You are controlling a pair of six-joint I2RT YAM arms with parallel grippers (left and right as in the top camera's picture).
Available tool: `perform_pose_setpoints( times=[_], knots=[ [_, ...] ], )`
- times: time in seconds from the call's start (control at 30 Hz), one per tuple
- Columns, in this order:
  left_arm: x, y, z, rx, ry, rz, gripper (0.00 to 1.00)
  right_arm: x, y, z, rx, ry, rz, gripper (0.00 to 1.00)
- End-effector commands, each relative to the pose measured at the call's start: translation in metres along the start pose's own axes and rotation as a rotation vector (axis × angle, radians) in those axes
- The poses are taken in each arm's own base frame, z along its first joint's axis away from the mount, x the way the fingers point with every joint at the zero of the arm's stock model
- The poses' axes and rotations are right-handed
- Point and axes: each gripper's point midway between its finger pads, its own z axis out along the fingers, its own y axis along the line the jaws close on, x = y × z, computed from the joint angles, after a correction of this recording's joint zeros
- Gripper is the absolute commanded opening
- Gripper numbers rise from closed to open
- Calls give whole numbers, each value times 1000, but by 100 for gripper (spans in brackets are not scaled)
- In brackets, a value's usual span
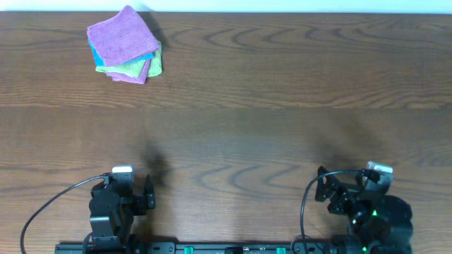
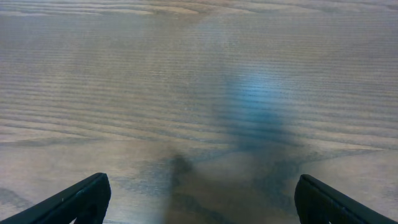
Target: Fold the cloth
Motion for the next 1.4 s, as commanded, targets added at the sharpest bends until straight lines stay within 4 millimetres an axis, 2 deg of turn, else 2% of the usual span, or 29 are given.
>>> perform_pose_setpoints(
  times=[0.0, 0.27, 0.53, 0.7, 0.9, 1.37],
  knots=[
    [8, 0, 3, -5, 20, 0, 95, 7, -12, 11, 41, -26, -105, 99],
    [8, 0, 3, -5, 20, 0, 95, 23, -23, 36, 48, -71, -218, 99],
    [8, 0, 3, -5, 20, 0, 95, 37, -34, 47, 75, -45, -241, 99],
    [8, 0, 3, -5, 20, 0, 95, 38, -34, 47, 77, -41, -269, 99],
    [8, 0, 3, -5, 20, 0, 96, 50, -37, 47, 83, 10, -270, 99],
    [8, 0, 3, -5, 20, 0, 95, 53, -37, 46, 81, 22, -247, 99]
  ],
)
